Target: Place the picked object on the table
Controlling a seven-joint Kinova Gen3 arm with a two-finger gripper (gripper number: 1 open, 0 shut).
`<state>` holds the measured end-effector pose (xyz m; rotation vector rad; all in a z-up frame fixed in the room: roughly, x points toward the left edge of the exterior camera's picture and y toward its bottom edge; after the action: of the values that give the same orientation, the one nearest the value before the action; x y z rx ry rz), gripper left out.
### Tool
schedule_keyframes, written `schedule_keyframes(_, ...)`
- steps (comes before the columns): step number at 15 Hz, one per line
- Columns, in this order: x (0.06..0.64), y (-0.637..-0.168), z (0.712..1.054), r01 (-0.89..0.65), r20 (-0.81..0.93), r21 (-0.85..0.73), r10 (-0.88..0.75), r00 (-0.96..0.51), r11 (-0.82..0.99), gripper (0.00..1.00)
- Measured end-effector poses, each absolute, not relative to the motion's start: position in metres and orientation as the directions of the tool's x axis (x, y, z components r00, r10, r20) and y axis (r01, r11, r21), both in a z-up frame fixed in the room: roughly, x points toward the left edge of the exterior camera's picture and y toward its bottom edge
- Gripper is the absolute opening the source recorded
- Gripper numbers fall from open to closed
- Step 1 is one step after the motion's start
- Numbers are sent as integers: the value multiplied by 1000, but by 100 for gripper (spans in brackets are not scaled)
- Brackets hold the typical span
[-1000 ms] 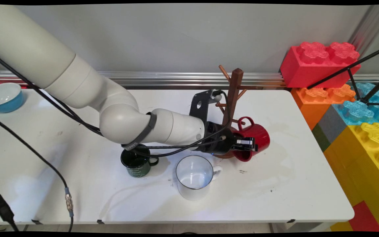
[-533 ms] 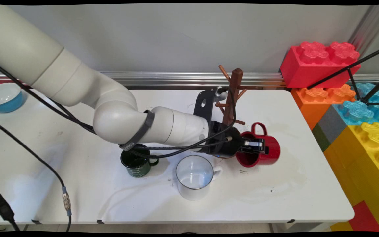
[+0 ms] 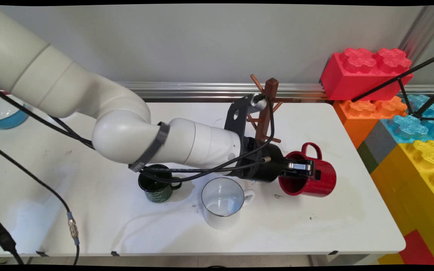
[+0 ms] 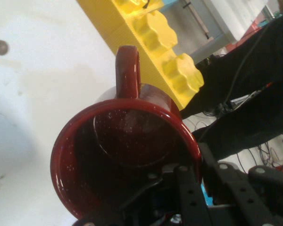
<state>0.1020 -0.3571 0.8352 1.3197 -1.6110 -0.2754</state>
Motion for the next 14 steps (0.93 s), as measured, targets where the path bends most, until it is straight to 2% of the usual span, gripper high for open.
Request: schedule_keyframes(14, 147, -354, 895, -629, 598, 589, -797, -81, 507, 0)
